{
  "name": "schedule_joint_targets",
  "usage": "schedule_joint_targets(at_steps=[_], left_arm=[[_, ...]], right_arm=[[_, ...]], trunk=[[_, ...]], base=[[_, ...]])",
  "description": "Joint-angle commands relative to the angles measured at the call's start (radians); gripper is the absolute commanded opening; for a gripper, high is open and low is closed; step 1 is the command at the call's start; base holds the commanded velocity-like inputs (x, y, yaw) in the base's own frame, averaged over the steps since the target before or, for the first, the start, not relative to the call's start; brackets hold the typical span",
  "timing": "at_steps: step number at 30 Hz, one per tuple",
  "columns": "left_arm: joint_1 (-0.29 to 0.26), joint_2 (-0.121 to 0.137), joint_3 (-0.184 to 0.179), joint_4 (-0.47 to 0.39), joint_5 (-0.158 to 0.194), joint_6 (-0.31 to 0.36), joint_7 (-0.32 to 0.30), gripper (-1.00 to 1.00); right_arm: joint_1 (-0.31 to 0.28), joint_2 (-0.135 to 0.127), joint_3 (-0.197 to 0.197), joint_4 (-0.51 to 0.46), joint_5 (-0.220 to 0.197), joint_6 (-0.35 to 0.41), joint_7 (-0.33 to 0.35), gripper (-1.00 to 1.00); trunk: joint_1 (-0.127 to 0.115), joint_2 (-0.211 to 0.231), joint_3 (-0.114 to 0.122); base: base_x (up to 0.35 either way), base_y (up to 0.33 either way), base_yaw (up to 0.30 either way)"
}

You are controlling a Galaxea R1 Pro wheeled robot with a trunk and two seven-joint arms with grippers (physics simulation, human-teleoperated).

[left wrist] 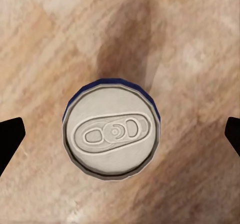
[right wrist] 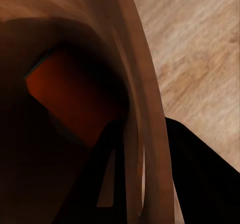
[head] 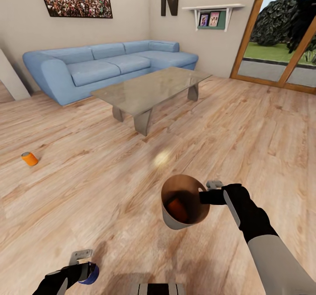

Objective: Put the three can of soda from the living room inside the tash can in the kitchen.

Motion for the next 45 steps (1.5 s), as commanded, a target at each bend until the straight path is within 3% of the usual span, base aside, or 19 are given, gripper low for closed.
schedule_joint_targets(at_steps=[1, 16, 22, 35, 40, 45], left_arm=[[0.000, 0.000, 0.000, 0.000, 0.000, 0.000, 0.000, 1.00], [0.000, 0.000, 0.001, -0.001, 0.000, 0.000, -0.001, 1.00], [0.000, 0.000, 0.001, 0.000, 0.000, 0.001, 0.001, 1.00], [0.000, 0.000, 0.001, 0.001, 0.000, 0.001, -0.001, 1.00], [0.000, 0.000, 0.001, 0.001, 0.000, 0.001, -0.001, 1.00], [0.000, 0.001, 0.001, 0.001, 0.000, 0.001, 0.000, 1.00]], right_arm=[[0.000, 0.000, 0.001, -0.001, -0.020, 0.003, -0.005, -1.00], [0.000, 0.001, 0.001, -0.001, -0.019, 0.004, -0.005, -1.00], [0.000, 0.000, 0.000, -0.005, -0.019, 0.003, -0.004, -1.00], [0.011, -0.005, -0.004, -0.050, -0.022, 0.004, -0.004, -1.00], [0.033, -0.005, -0.005, -0.106, -0.023, 0.010, -0.003, -1.00], [0.051, -0.005, -0.004, -0.164, -0.023, 0.066, -0.003, -1.00]], trunk=[[0.000, 0.000, 0.000], [0.000, 0.000, 0.000], [0.003, -0.001, -0.023], [0.003, -0.001, -0.023], [0.005, -0.003, -0.042], [0.005, -0.003, -0.042]], base=[[0.140, 0.000, 0.000], [0.073, 0.000, 0.000], [0.001, 0.000, 0.000], [0.000, 0.000, 0.000], [0.000, 0.000, 0.000], [0.000, 0.000, 0.000]])
